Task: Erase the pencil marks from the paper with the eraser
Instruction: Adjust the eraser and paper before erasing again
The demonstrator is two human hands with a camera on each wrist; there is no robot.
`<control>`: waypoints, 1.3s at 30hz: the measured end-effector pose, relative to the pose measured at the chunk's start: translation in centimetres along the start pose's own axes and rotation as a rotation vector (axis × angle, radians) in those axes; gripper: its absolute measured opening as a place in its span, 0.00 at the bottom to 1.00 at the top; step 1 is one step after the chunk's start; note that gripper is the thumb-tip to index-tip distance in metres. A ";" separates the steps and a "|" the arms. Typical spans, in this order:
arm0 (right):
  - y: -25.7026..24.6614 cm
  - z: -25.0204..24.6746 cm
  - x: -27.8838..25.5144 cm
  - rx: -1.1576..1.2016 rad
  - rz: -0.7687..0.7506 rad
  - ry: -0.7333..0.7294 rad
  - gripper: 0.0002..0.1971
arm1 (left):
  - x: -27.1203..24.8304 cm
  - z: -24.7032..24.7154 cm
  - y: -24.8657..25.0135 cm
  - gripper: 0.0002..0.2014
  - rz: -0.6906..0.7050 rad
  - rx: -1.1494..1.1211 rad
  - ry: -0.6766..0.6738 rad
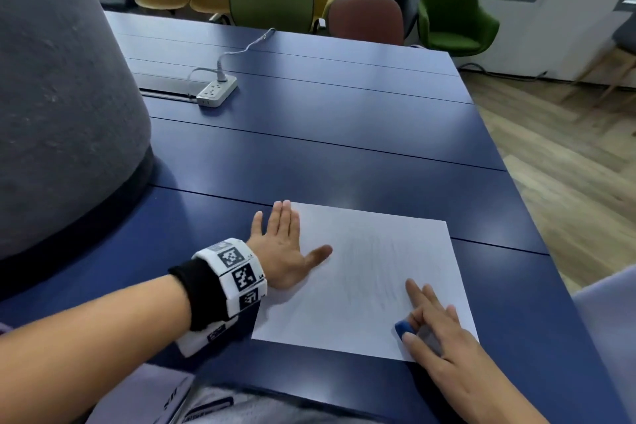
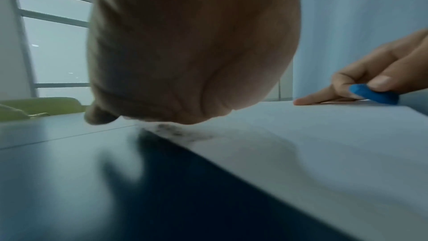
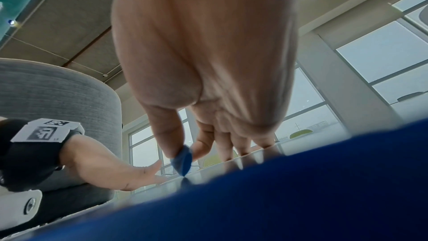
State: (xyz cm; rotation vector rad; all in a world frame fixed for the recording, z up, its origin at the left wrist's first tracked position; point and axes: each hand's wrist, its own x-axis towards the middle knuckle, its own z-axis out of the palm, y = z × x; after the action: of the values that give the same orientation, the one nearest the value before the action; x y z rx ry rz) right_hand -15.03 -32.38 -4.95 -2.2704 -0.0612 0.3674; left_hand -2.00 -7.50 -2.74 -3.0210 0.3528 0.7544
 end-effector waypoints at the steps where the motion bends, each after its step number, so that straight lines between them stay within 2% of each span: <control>1: 0.1 0.0 0.1 0.003 0.008 0.005 0.32 | -0.3 0.3 0.8 0.47 0.082 0.030 0.012; 4: 0.0 -0.2 0.2 0.007 0.000 0.007 0.32 | -1.8 2.0 3.6 0.50 0.415 0.134 -0.011; 5: 0.0 -0.2 0.3 0.006 0.001 0.010 0.32 | -2.3 2.5 4.1 0.51 0.488 0.161 -0.027; 7: 0.0 -0.3 0.2 0.012 0.006 0.020 0.32 | -2.9 3.1 3.9 0.51 0.535 0.198 -0.031; 9: 0.0 -0.1 0.2 0.018 0.011 0.022 0.32 | -3.1 3.0 2.3 0.51 0.501 0.198 -0.026; 14: 0.0 0.0 0.1 0.022 0.018 0.025 0.32 | -1.7 1.1 -2.2 0.67 0.166 0.144 -0.007; 15: 0.0 0.1 0.1 0.017 0.014 0.028 0.31 | -1.7 0.8 -2.6 0.67 0.151 0.150 0.005; 16: 0.0 0.1 0.1 0.015 0.015 0.032 0.31 | -1.8 0.7 -2.7 0.66 0.187 0.174 0.019; 18: 0.0 0.1 0.1 0.012 0.018 0.039 0.31 | -3.0 1.4 -1.9 0.54 0.380 0.254 0.012; 20: -0.2 0.1 0.2 0.004 0.015 0.042 0.32 | -4.8 2.4 -0.7 0.42 0.578 0.267 -0.047; 21: -0.2 0.1 0.2 0.002 0.013 0.042 0.32 | -5.4 2.8 -0.5 0.39 0.617 0.257 -0.077; 23: -0.2 0.0 0.1 0.010 0.015 0.038 0.31 | -5.7 2.8 -1.4 0.40 0.542 0.255 -0.096; 27: -0.1 0.0 0.0 0.008 0.011 0.046 0.31 | -4.2 1.9 -4.7 0.56 0.221 0.226 -0.043; 28: -0.2 0.1 0.1 0.004 0.006 0.044 0.31 | -4.4 1.8 -4.8 0.56 0.208 0.231 -0.034; 29: -0.2 0.1 0.1 0.011 0.005 0.043 0.31 | -4.7 2.0 -4.5 0.54 0.257 0.248 -0.033; 32: -0.2 -0.1 0.1 0.019 0.009 0.042 0.31 | -6.7 3.0 -2.6 0.41 0.544 0.258 -0.072; 33: -0.2 -0.1 0.1 0.012 0.009 0.042 0.31 | -7.0 3.2 -2.5 0.39 0.569 0.249 -0.081; 35: -0.2 -0.1 0.0 -0.010 0.006 0.034 0.30 | -6.5 3.0 -2.9 0.43 0.434 0.303 -0.076; 37: -0.3 -0.2 0.0 -0.027 0.000 0.024 0.29 | -5.4 1.9 -3.5 0.53 0.242 0.344 -0.038; 38: -0.4 -0.2 0.0 -0.035 -0.003 0.017 0.28 | -4.9 1.2 -3.7 0.55 0.190 0.349 -0.032; 39: -0.4 -0.2 0.0 -0.043 -0.003 0.015 0.27 | -4.4 0.4 -3.6 0.51 0.178 0.338 -0.046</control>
State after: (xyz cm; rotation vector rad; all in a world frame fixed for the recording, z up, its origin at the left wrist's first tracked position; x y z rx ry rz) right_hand -14.94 -32.27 -4.54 -2.3149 -0.0653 0.3505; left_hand -5.18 -3.00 -1.23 -2.6767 0.6800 0.6900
